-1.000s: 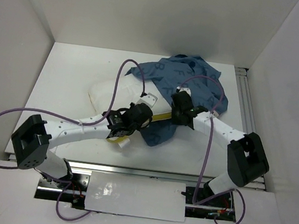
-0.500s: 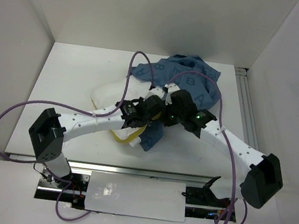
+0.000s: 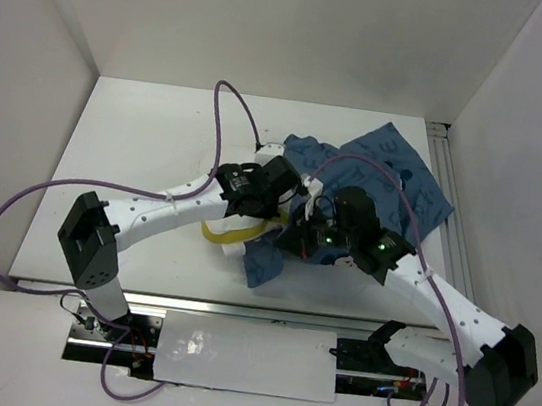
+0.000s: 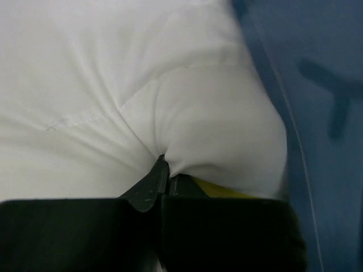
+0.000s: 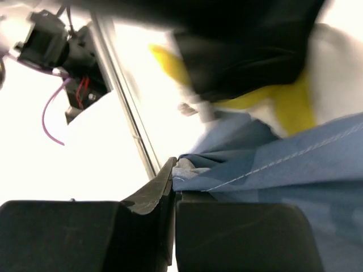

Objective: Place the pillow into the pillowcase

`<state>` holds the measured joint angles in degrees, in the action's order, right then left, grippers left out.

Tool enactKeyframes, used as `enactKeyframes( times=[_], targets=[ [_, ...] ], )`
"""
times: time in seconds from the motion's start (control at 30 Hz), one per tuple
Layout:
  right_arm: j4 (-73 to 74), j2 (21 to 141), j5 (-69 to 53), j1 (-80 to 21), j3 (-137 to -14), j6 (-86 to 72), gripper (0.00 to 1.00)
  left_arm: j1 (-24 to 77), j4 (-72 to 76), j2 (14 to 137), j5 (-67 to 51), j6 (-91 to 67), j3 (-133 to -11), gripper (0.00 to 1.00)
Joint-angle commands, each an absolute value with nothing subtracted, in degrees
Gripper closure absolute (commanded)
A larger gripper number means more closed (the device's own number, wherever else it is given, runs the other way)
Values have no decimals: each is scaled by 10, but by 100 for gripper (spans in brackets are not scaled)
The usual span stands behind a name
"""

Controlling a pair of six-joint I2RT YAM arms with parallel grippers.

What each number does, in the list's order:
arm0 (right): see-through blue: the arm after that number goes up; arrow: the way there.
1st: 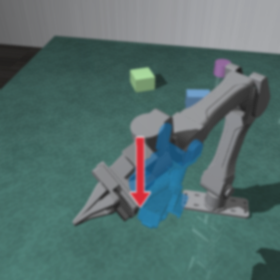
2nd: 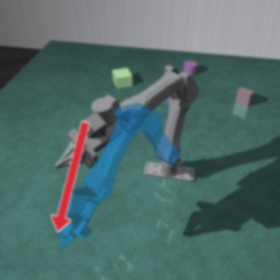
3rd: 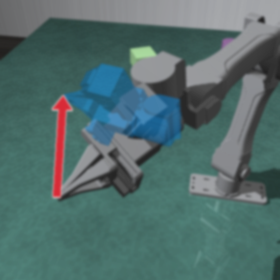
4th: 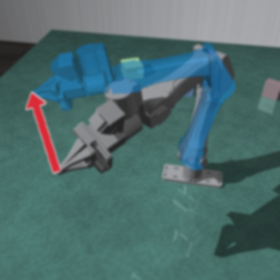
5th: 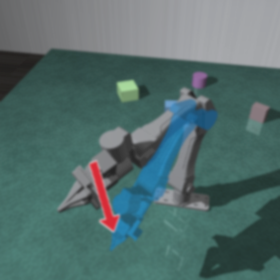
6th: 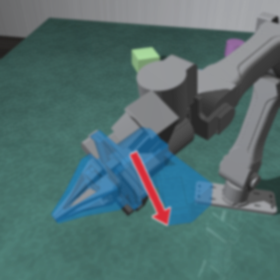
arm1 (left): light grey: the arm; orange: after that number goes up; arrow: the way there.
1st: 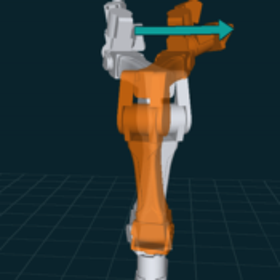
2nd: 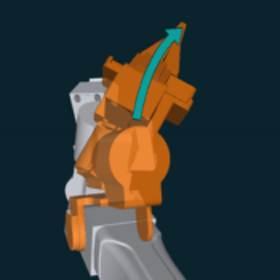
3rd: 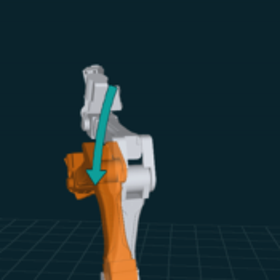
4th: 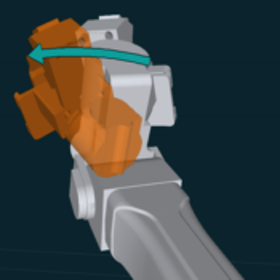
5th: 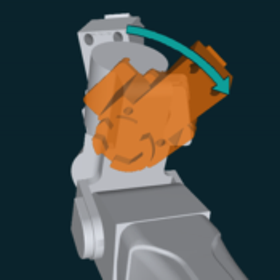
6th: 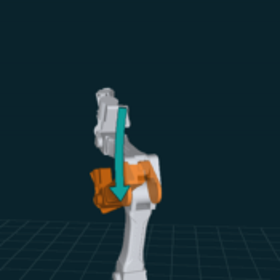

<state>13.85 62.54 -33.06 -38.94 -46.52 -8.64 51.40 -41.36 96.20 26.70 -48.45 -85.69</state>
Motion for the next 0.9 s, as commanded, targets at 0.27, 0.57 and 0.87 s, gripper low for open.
enactKeyframes(
  times=[0.27,0.57,0.87],
  targets=[
    [105,562,-302,-444,-465,-33,66,467,-316,953,194,-553,-756,97],
    [187,541,-72,-444,-518,-70,5,467,-366,853,181,-502,-704,10],
    [248,692,263,-419,-664,-177,9,398,-386,835,190,-450,-754,0]
  ],
)
